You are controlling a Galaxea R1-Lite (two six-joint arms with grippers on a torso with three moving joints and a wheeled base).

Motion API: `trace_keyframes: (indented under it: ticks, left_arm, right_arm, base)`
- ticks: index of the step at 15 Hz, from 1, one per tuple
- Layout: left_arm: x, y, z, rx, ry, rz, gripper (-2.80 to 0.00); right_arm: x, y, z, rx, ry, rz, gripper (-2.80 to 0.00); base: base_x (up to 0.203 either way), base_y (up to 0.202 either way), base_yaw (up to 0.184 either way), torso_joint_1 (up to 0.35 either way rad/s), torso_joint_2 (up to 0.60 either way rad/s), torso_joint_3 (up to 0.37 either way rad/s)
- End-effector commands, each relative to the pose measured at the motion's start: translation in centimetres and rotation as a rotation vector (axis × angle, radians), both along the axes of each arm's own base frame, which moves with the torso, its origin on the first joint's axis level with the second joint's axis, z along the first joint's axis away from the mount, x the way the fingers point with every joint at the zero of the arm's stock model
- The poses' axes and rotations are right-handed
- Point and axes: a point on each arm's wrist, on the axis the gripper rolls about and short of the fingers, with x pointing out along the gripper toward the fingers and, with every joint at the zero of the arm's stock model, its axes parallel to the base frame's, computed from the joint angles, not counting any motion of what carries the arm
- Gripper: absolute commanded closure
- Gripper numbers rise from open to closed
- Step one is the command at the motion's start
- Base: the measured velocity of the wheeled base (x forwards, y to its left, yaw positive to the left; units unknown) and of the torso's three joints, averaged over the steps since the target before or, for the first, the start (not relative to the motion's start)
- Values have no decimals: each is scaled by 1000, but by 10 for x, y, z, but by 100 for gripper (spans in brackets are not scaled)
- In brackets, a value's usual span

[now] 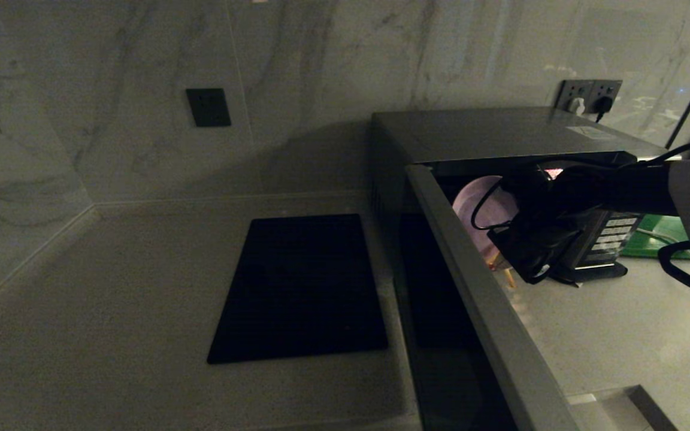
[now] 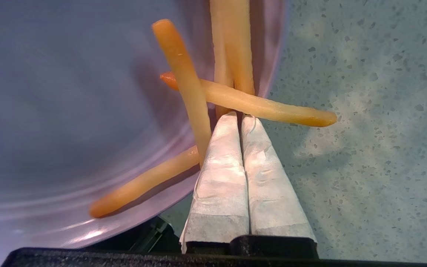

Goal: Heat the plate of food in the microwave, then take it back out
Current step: Take the plate out of the microwave

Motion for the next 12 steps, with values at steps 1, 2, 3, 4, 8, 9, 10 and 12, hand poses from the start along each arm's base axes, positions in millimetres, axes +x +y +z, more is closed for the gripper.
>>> trace_keyframes:
  ticks: [1, 2, 3, 4, 8, 9, 10, 12]
  left_arm:
    - [0, 0, 0, -1, 1, 1, 0]
    - [0, 0, 0, -1, 1, 1, 0]
    - [0, 0, 0, -1, 0, 1, 0]
    - [0, 0, 0, -1, 0, 1, 0]
    - [0, 0, 0, -1, 1, 1, 0]
    - [0, 0, 0, -1, 1, 1, 0]
    - [0, 0, 0, -1, 1, 1, 0]
    - [0, 0, 0, -1, 1, 1, 0]
  right_arm:
    - [-2, -1, 4, 3, -8, -9, 0]
    - [-2, -2, 8, 4, -15, -10, 0]
    - [-3, -3, 9, -3, -21, -16, 0]
    - [-4, -3, 12, -16, -29, -22, 0]
    - [-8, -4, 23, -24, -44, -25, 0]
    - [-8, -4, 25, -24, -43, -25, 0]
    - [-8, -4, 27, -23, -47, -25, 0]
    - [-8, -4, 28, -23, -52, -24, 0]
  base:
    - [0, 0, 0, 0, 0, 0]
    - [0, 0, 0, 0, 0, 0]
    - [0, 0, 0, 0, 0, 0]
    - [0, 0, 0, 0, 0, 0]
    - [0, 0, 0, 0, 0, 0]
    - [0, 0, 0, 0, 0, 0]
    - [0, 0, 0, 0, 0, 0]
    - [0, 0, 0, 0, 0, 0]
